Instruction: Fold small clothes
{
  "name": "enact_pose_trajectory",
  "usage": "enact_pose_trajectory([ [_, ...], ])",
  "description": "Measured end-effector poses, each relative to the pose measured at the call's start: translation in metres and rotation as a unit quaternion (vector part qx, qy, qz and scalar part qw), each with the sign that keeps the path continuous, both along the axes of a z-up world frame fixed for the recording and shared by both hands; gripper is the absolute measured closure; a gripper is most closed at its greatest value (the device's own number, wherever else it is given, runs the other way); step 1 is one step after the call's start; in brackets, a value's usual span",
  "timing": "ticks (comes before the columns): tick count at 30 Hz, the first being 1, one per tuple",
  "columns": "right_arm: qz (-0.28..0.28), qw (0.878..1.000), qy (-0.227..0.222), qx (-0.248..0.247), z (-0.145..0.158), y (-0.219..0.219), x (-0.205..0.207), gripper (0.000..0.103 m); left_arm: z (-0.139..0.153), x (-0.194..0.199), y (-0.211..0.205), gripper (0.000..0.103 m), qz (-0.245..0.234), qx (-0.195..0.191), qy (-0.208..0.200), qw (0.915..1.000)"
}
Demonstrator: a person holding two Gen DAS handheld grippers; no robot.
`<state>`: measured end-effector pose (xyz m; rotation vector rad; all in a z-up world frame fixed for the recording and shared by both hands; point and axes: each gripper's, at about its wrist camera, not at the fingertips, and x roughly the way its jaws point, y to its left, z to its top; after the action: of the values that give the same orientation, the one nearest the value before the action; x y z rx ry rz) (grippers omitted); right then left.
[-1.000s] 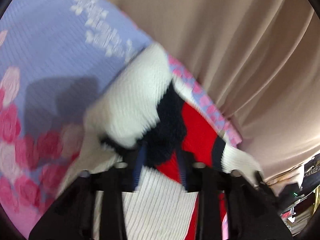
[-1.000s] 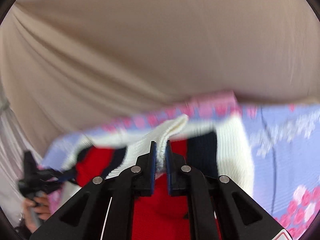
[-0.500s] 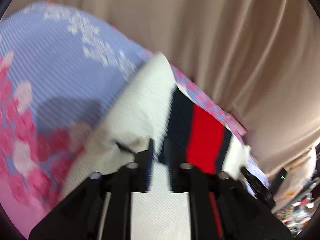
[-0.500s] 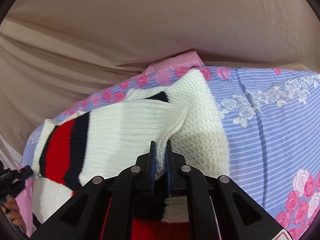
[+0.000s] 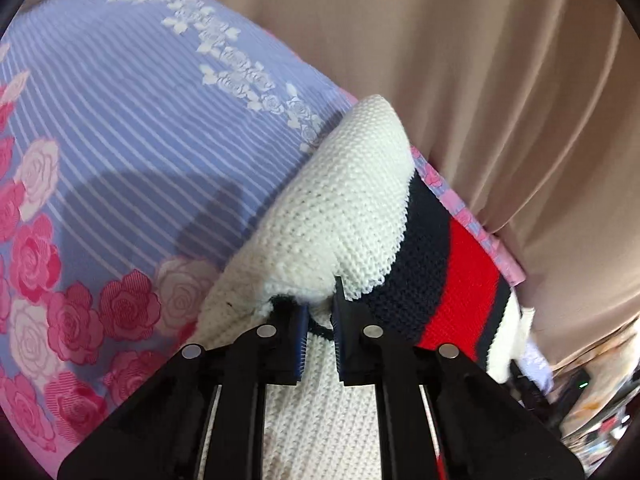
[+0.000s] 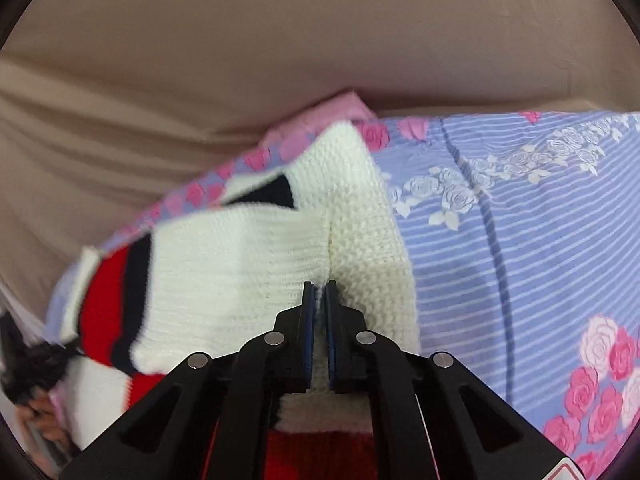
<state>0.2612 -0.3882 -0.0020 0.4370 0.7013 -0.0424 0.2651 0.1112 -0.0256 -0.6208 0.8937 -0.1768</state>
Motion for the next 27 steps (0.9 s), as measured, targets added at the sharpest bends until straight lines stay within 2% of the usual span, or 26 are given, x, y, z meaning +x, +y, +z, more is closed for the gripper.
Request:
enact_pose_trajectory([
  [1,0.0,1.0,-0.01,-0.006,0.003,0.0,-0.002,0.099,0.0,0.001,-0.003,0.092,-0.002,0.007,-0.002,1.0],
  [3,-0.008,0.999,0.03,-0.039,-0.009,0.002,0.009,0.103,-0.001,0.002,-0.005,0.091,-0.006,0.016,-0.005,0.9998],
  [4,-0.005,0.999,0.029,-0.041,-0.011,0.001,0.008,0.103,0.0,0.001,-0.007,0.091,-0.008,0.02,-0.009,0.9997],
  [6,-0.009,0.999,0.027,-0.037,0.001,-0.001,-0.001,0.103,0.004,-0.005,-0.008,0.09,-0.012,0.028,-0.014,0.9994],
  [8,-0.021,0.999,0.003,-0.047,0.019,0.005,-0.016,0.092,0.009,-0.014,-0.015,0.09,-0.018,0.024,-0.018,0.9994],
  [9,-0.021,0.998,-0.008,-0.059,0.026,0.01,-0.022,0.09,0.015,-0.022,-0.02,0.091,-0.027,0.019,-0.022,0.9992],
  [11,0.001,0.997,-0.026,-0.076,0.043,0.026,-0.025,0.09,0.032,-0.027,-0.031,0.09,-0.049,0.011,-0.039,0.998],
  [12,0.022,0.997,-0.026,-0.071,0.048,0.037,-0.02,0.091,0.044,-0.028,-0.038,0.086,-0.055,0.016,-0.052,0.997],
  [13,0.042,0.997,-0.025,-0.063,0.052,0.05,-0.012,0.091,0.059,-0.023,-0.051,0.075,-0.063,0.028,-0.072,0.995],
  [15,0.075,0.995,-0.019,-0.061,0.054,0.077,0.011,0.091,0.075,-0.002,-0.076,0.062,-0.074,0.051,-0.091,0.9917],
  [17,0.115,0.991,-0.003,-0.068,0.049,0.111,0.035,0.091,0.072,0.03,-0.095,0.062,-0.07,0.088,-0.091,0.9895],
  [19,0.153,0.984,0.018,-0.092,0.035,0.141,0.056,0.093,0.052,0.059,-0.106,0.063,-0.069,0.115,-0.068,0.9886],
  [20,0.156,0.981,0.031,-0.116,0.026,0.148,0.066,0.096,0.036,0.074,-0.106,0.064,-0.051,0.127,-0.045,0.9895],
  [21,0.148,0.98,0.039,-0.128,0.02,0.143,0.071,0.103,0.026,0.082,-0.103,0.067,-0.047,0.123,-0.038,0.9905],
  [22,0.135,0.983,0.041,-0.116,0.014,0.124,0.073,0.103,0.024,0.086,-0.099,0.07,-0.042,0.132,-0.062,0.9885],
  [23,0.116,0.988,0.036,-0.097,0.013,0.102,0.07,0.103,0.025,0.087,-0.097,0.071,-0.035,0.155,-0.065,0.9851],
  [24,0.087,0.992,0.033,-0.084,0.013,0.078,0.064,0.103,0.025,0.089,-0.089,0.077,-0.037,0.161,-0.065,0.9842],
  [25,0.038,0.995,0.033,-0.082,0.015,0.047,0.052,0.103,0.025,0.086,-0.077,0.078,-0.047,0.139,-0.063,0.9872],
  [27,-0.005,0.997,0.032,-0.07,0.019,0.011,0.024,0.103,0.028,0.077,-0.059,0.084,-0.055,0.112,-0.061,0.9903],
])
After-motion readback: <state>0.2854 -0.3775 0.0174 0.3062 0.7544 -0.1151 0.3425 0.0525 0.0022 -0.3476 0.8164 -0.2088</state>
